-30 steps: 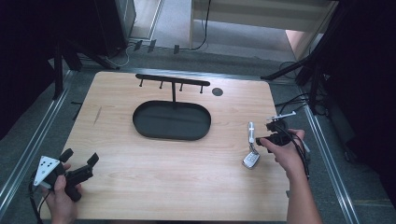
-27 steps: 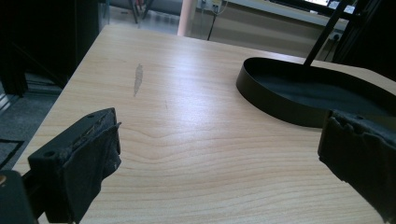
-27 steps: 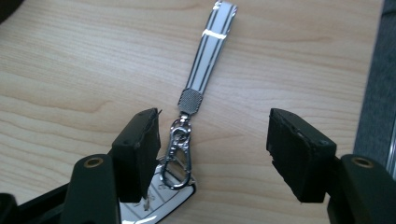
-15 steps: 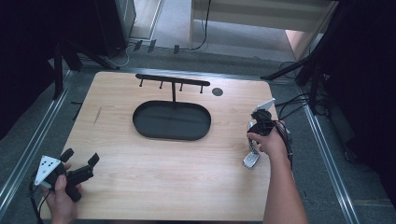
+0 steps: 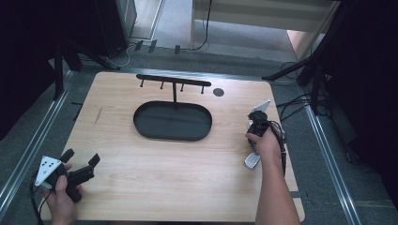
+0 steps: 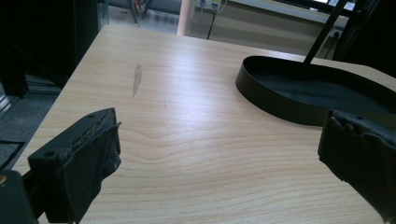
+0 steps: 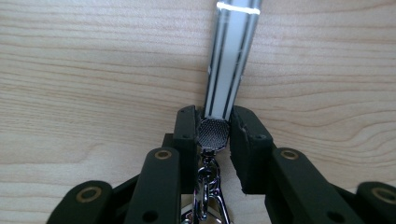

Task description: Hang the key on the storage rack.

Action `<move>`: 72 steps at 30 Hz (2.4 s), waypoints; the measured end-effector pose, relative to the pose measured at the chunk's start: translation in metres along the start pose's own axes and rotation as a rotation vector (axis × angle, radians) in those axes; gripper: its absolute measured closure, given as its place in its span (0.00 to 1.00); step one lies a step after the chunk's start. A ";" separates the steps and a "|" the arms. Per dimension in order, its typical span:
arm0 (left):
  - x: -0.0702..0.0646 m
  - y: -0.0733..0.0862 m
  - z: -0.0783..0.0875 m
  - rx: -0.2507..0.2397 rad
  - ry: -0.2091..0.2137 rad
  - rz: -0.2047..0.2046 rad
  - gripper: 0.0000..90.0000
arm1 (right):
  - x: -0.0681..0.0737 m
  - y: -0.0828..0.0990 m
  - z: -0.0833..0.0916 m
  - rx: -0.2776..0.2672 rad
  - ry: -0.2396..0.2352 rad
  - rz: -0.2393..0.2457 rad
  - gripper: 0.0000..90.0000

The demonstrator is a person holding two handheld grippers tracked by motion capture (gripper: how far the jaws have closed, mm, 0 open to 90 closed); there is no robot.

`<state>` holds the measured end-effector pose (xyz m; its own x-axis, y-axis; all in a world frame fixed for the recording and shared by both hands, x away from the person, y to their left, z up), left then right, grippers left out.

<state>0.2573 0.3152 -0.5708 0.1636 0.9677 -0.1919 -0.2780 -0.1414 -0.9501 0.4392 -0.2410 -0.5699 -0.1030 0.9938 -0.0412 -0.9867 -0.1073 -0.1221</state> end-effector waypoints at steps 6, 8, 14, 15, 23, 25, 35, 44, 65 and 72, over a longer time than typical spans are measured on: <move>-0.001 0.000 0.000 0.002 0.001 -0.002 0.00 | -0.001 0.001 -0.002 -0.004 -0.019 -0.036 0.83; -0.001 0.000 0.000 0.001 0.002 -0.002 0.00 | -0.002 0.002 -0.002 -0.018 -0.032 -0.046 0.83; -0.001 0.000 0.000 0.002 0.001 -0.004 0.00 | 0.000 0.007 -0.001 -0.094 -0.021 -0.019 0.84; 0.000 0.000 0.000 0.001 0.001 -0.003 0.00 | 0.001 0.010 -0.001 -0.137 -0.018 0.000 0.84; -0.001 0.000 0.000 0.005 0.004 -0.010 0.00 | -0.004 0.017 0.000 -0.299 -0.132 -0.042 0.84; -0.001 0.000 0.000 0.004 0.005 -0.012 0.00 | -0.006 0.013 0.010 -0.444 -0.126 -0.033 0.84; -0.001 0.000 0.000 0.004 0.005 -0.012 0.00 | 0.001 0.001 0.062 -0.937 -0.037 -0.040 0.84; -0.001 0.000 0.000 0.004 0.007 -0.011 0.00 | 0.014 -0.002 0.097 -1.180 -0.058 -0.069 0.84; -0.001 0.000 -0.001 0.002 0.005 -0.014 0.00 | 0.083 0.005 0.131 -1.349 -0.207 0.087 0.84; -0.001 0.000 -0.001 0.002 0.005 -0.013 0.00 | 0.111 0.008 0.135 -1.359 -0.284 0.154 0.84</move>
<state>0.2578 0.3137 -0.5707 0.1719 0.9685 -0.1803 -0.2780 -0.1279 -0.9520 0.4029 -0.1275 -0.4420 -0.3811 0.9238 0.0377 -0.0877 0.0045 -0.9961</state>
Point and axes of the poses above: each handheld gripper's, and its own axes: z roughly backward along the jaws, y roughly out of its underside, x roughly to its left, the point moved 7 cm from there along -z, roughly forward along the jaws, and after that the axes turned 2 degrees about -z, right-handed, at the moved point
